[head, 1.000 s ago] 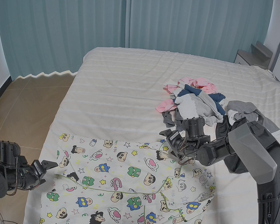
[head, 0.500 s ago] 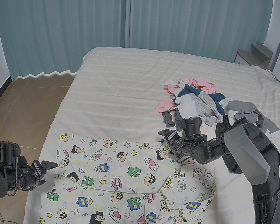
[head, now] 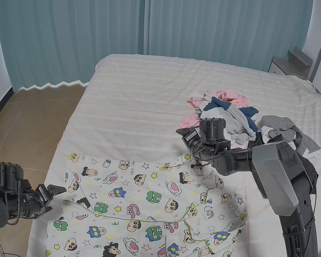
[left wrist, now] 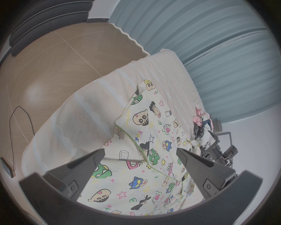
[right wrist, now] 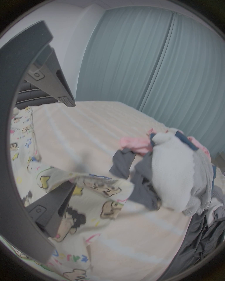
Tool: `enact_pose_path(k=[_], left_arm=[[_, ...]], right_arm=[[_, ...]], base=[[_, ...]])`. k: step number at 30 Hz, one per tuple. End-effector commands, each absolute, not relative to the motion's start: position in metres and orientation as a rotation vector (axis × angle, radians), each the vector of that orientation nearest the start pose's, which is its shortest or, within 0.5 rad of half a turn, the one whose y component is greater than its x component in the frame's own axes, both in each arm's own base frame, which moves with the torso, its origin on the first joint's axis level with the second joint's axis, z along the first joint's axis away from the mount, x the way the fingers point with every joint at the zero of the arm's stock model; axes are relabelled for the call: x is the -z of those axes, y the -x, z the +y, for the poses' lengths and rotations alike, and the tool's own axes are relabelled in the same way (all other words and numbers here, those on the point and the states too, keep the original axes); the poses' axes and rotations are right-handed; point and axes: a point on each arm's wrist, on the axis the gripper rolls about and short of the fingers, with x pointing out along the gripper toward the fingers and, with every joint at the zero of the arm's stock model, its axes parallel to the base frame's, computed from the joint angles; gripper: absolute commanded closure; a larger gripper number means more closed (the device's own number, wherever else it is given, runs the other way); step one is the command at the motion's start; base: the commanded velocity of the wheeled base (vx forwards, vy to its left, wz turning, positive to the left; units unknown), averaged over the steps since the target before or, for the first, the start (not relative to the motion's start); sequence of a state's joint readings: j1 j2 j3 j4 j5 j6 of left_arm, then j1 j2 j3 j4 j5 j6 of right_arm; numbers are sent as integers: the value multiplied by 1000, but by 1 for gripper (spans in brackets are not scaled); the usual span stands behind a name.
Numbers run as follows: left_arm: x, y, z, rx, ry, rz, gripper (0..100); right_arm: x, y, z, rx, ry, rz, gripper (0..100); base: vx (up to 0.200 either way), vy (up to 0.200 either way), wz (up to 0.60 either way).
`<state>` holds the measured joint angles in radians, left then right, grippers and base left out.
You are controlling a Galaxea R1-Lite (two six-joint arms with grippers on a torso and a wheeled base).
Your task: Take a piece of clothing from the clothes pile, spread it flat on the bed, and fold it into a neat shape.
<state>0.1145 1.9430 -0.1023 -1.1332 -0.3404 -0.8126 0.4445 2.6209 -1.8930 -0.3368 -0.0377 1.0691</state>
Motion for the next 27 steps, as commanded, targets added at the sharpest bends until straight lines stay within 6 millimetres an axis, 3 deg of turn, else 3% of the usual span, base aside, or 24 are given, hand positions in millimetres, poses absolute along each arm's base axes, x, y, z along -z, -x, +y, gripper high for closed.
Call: enact_pose_path(k=[1, 11, 13, 15, 17, 18, 22, 23, 27], left_arm=[[-25, -211, 17, -79, 936, 750, 0], [-25, -210, 17, -79, 937, 751, 0], [-25, -211, 17, -79, 936, 750, 0], [-25, -211, 17, -77, 936, 747, 0], [-25, -211, 17, -77, 936, 747, 0], [-26, -210, 16, -73, 934, 749, 0], [-26, -209, 15, -67, 936, 754, 0], [-26, -208, 15, -66, 935, 756, 0], [-26, -208, 15, -68, 935, 755, 0]], right_arm=[[-69, -492, 237, -208, -974, 476, 0], [-56, -494, 236, -163, -960, 476, 0], [-65, -495, 230, -127, -958, 459, 0], [-90, -489, 226, -130, -957, 439, 0], [-90, -489, 226, -130, -957, 439, 0], [-93, -469, 210, -93, -887, 495, 0], [-103, -430, 195, -79, -795, 559, 0], [-105, -411, 189, -76, -771, 583, 0], [-89, -354, 171, -62, -648, 679, 0]], base=[[0, 0, 0], [0, 0, 0], [0, 0, 0], [0, 0, 0], [0, 0, 0], [0, 0, 0], [0, 0, 0], [0, 0, 0], [0, 0, 0]])
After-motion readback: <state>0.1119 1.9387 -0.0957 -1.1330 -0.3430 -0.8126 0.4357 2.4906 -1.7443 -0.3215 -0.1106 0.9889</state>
